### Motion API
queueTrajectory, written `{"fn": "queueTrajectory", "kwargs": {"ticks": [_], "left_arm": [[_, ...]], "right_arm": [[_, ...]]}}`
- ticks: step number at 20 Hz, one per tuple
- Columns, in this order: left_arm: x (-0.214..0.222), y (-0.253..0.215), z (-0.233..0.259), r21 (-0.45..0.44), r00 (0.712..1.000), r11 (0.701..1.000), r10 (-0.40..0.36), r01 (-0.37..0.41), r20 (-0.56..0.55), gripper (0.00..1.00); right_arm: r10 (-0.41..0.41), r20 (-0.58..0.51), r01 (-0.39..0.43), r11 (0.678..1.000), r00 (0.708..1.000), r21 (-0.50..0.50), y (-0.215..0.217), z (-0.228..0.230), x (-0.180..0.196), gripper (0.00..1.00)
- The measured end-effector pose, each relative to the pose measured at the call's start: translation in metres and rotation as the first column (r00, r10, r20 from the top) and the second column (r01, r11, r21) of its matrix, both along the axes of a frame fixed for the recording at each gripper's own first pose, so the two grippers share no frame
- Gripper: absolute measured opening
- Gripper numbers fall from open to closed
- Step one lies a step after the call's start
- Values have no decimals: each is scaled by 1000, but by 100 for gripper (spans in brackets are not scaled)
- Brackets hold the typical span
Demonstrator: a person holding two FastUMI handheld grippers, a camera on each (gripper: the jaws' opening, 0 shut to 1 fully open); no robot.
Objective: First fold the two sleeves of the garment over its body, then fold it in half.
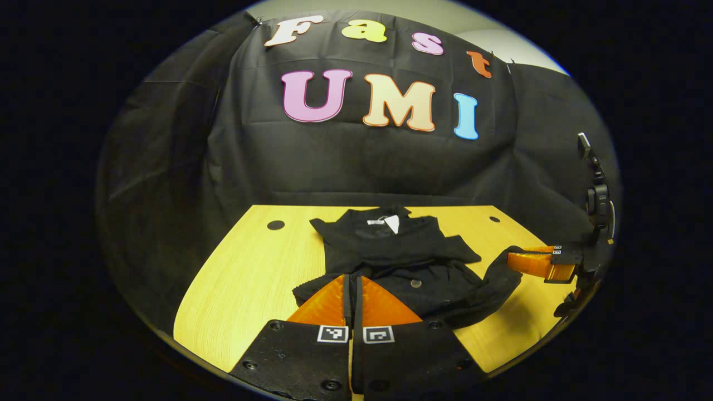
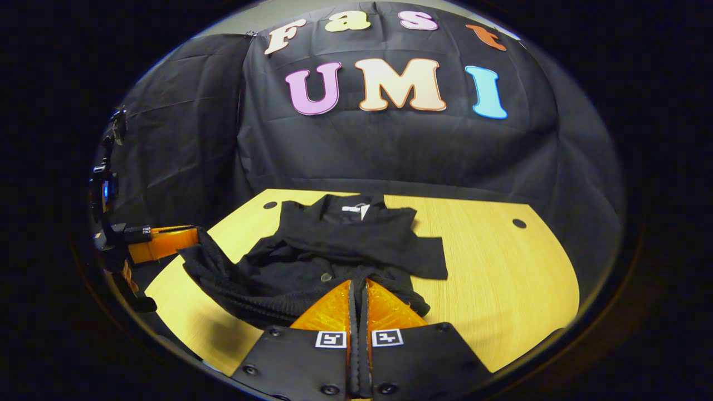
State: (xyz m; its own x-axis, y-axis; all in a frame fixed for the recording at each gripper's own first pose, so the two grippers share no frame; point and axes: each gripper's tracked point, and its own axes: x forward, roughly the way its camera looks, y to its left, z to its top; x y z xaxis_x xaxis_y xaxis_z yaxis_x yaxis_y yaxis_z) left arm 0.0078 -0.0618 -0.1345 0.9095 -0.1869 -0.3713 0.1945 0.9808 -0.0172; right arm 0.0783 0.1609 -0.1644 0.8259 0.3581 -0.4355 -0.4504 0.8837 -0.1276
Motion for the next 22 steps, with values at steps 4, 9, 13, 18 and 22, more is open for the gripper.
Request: {"fn": "queueTrajectory", "kwargs": {"ticks": [4, 9, 13, 18, 22], "left_arm": [[40, 2, 16, -29, 998, 999, 28, -27, 47, 0], [97, 7, 37, -83, 989, 995, 72, -62, 130, 0], [142, 8, 37, -71, 985, 995, 78, -68, 155, 0], [203, 10, 20, -109, 981, 990, 109, -92, 160, 0], [243, 10, -14, -89, 986, 991, 111, -101, 122, 0]], "right_arm": [[6, 42, -7, 1000, 999, 17, 19, 25, 39, 2], [9, 110, -12, 1000, 994, 27, 38, 54, 97, 2], [16, 149, -18, 1000, 989, 15, 47, 68, 145, 2], [-13, 166, 10, 1000, 986, 20, 54, 66, 204, 2], [-21, 147, 20, 1000, 989, 12, 59, 46, 244, 2]]}}
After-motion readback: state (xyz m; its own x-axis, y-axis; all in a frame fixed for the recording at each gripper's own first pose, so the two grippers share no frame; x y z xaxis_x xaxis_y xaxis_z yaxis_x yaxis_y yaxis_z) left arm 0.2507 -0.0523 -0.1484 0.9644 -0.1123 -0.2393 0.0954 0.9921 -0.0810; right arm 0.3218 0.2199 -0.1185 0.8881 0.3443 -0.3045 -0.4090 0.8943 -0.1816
